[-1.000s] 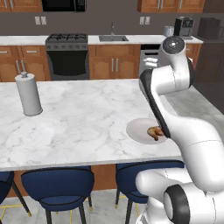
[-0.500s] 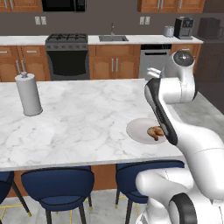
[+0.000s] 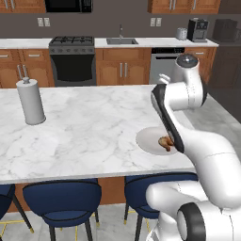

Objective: Take the cheese, chicken drumstick, and eggplant from the fridge and place them on the plate on the dining counter to create an appetizer plate.

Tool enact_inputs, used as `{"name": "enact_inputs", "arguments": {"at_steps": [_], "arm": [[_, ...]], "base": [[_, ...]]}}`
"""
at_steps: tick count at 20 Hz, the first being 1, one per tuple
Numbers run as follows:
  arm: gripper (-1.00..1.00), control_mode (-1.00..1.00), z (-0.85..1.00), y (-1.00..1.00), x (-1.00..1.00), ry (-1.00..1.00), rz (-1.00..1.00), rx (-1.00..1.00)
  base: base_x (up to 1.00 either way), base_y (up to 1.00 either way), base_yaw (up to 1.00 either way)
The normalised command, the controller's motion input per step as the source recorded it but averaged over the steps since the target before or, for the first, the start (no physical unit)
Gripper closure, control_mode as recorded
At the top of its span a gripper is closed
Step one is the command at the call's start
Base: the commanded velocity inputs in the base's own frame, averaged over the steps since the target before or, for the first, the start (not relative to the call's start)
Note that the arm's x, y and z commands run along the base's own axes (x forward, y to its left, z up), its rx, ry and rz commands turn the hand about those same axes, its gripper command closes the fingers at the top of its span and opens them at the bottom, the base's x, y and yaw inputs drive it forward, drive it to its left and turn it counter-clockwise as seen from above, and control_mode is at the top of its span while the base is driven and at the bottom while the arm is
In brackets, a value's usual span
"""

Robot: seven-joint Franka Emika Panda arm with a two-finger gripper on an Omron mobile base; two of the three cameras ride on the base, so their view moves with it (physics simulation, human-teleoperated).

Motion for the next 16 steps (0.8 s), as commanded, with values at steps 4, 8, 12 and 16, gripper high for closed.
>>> {"name": "enact_inputs", "arguments": {"at_steps": [4, 8, 12, 16], "arm": [[1.0, -1.0, -0.01, 0.0, 0.0, 0.26, -0.33, 0.09], [1.0, -1.0, -0.15, 0.0, 0.0, 0.22, -0.29, 0.11], [1.0, -1.0, -0.32, 0.0, 0.0, 0.02, -0.21, 0.13], [1.0, -1.0, -0.46, 0.0, 0.0, -0.01, -0.18, 0.1]], "base": [[0.0, 0.0, 0.0], [0.0, 0.0, 0.0], [0.0, 0.0, 0.0], [0.0, 0.0, 0.0]]}}
